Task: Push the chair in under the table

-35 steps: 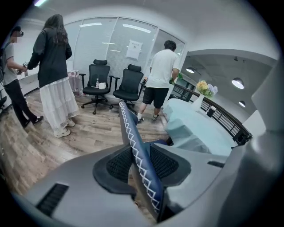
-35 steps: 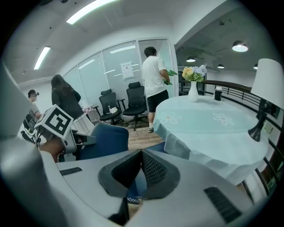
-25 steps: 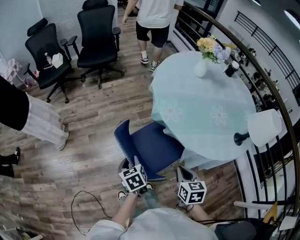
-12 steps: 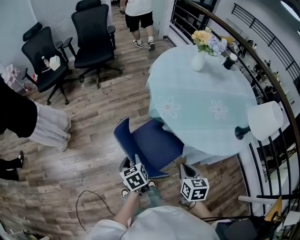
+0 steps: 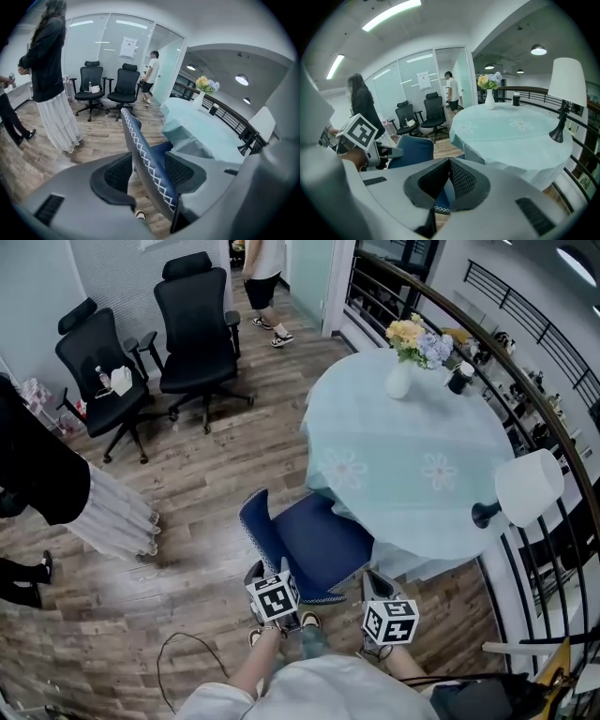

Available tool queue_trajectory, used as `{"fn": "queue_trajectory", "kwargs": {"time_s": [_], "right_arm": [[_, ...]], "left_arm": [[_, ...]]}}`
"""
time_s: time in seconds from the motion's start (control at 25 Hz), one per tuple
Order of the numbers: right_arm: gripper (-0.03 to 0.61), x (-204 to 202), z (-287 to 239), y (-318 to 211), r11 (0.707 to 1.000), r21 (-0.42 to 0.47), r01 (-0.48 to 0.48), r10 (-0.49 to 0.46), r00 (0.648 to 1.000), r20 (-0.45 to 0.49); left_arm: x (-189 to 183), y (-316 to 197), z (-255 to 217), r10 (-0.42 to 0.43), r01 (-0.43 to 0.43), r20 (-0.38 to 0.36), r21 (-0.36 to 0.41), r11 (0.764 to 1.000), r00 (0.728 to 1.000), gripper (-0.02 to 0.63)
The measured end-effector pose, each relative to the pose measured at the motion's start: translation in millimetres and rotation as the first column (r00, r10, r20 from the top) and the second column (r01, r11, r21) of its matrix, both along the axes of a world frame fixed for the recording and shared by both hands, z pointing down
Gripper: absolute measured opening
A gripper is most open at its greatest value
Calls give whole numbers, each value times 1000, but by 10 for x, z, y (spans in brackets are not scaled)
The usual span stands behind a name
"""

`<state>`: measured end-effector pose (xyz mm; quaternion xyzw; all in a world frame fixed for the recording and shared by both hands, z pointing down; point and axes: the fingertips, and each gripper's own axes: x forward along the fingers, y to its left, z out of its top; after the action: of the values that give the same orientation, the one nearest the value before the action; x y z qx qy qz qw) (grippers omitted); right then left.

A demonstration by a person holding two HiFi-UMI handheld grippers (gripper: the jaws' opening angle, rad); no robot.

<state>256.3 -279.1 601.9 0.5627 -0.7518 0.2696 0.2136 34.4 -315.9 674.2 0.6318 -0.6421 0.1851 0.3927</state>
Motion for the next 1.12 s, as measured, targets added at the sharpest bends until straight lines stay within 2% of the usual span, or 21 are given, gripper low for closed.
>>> {"fn": "queue_trajectory", "kwargs": {"time_s": [0.12, 0.44, 0.64, 0.72, 0.96, 1.12], "right_arm": [[17, -22, -19, 37, 1000, 7, -19, 19, 1000, 1], [17, -248, -74, 184, 998, 28, -53, 53, 998, 28], [17, -400, -201, 246, 994, 77, -78, 73, 996, 59], [17, -457, -251, 265, 992, 96, -86, 80, 995, 63], [17, -563, -328, 403, 985, 130, -116, 107, 992, 70], [17, -587, -341, 539, 981, 134, -139, 132, 989, 63]], "left_arm": [[-65, 38, -85, -1, 2, -17, 24, 1000, 1000, 233], [-283, 62, -541, 30, -33, 20, 138, 990, 999, 232], [-229, 118, -904, 138, -141, 30, 245, 959, 990, 227], [-210, 162, -1014, 171, -177, 47, 275, 945, 984, 204], [-29, 332, -1152, 258, -264, 60, 308, 914, 964, 121], [100, 412, -1218, 310, -311, 58, 331, 891, 949, 93]]}}
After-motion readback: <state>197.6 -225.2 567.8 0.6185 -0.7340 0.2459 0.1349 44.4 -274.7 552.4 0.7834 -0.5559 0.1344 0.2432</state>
